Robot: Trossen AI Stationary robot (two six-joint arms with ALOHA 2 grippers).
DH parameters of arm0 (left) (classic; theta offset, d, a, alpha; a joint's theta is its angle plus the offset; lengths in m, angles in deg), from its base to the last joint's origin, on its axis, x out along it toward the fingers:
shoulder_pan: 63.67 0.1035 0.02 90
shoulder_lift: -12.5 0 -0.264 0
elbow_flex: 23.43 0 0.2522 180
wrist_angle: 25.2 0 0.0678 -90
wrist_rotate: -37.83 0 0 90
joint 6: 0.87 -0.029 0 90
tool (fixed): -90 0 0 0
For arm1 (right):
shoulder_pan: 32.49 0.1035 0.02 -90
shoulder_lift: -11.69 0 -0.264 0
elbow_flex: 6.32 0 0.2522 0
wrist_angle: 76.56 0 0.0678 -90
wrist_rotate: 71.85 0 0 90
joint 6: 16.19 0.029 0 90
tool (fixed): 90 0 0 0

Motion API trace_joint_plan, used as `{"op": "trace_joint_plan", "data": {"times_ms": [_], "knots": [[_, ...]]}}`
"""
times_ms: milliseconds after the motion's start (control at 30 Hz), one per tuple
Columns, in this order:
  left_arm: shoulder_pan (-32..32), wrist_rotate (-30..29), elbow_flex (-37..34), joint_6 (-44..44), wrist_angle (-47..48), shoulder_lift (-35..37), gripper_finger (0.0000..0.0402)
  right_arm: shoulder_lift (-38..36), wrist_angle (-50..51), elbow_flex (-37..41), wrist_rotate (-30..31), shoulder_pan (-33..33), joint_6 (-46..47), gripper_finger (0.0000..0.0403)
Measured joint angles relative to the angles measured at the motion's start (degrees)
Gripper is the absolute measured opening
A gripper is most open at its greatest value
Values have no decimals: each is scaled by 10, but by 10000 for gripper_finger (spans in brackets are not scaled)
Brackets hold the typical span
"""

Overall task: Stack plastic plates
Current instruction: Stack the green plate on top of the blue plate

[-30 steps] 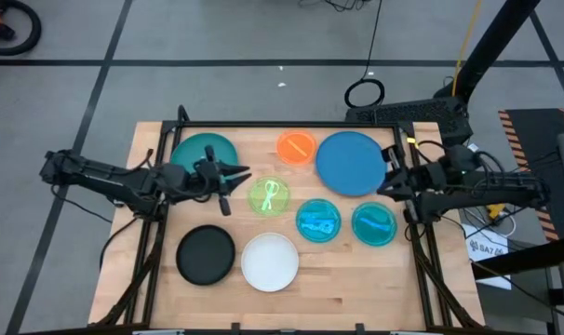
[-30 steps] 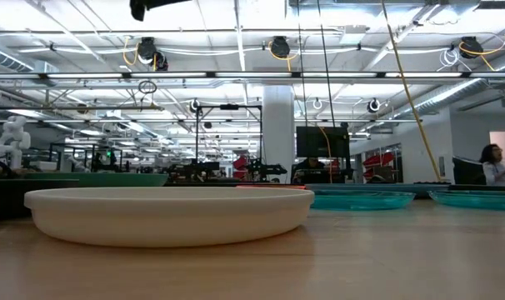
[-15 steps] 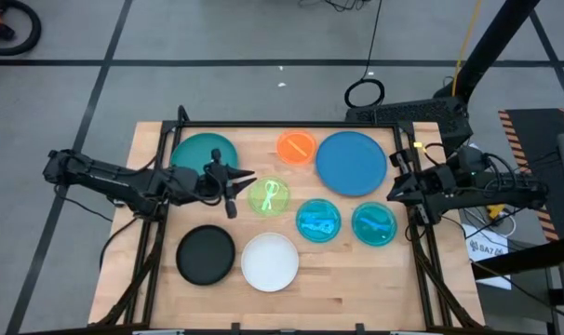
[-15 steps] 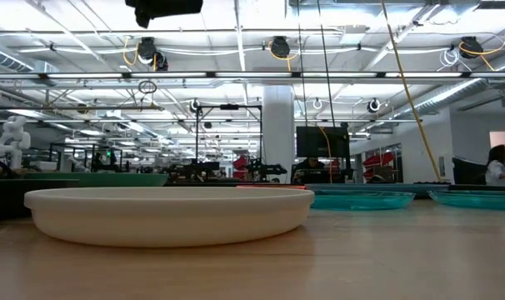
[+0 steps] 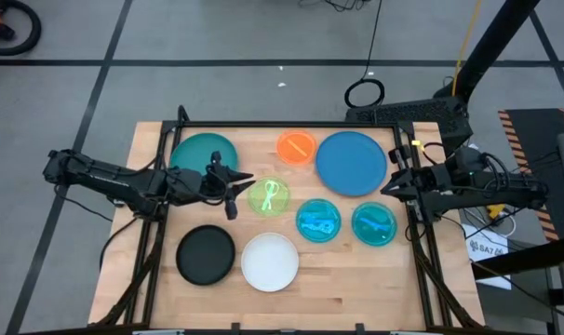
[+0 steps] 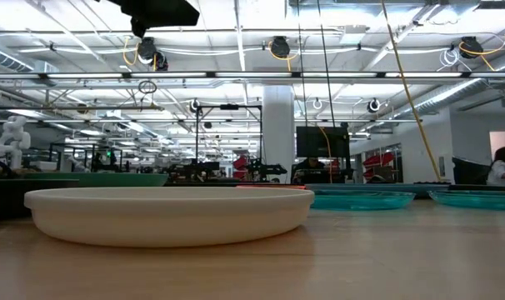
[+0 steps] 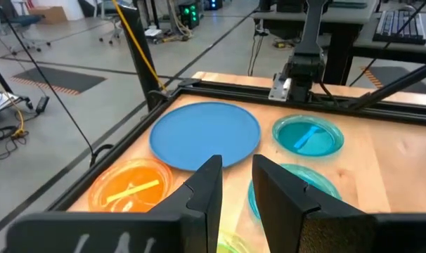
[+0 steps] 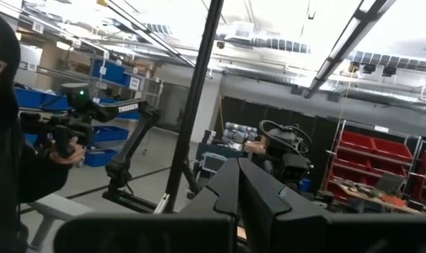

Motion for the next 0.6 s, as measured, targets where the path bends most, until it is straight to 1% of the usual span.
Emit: {"op": "trace_joint_plan", "data": {"times_ms": [500,533,600], "knots": [[0,0,0,9,11,-4,88,0,4,0,2,0,0,2],[0,0,0,9,11,-4,88,0,3,0,5,0,0,2],[0,0,0,9,10,-3,88,0,4,0,29,0,0,2]]}}
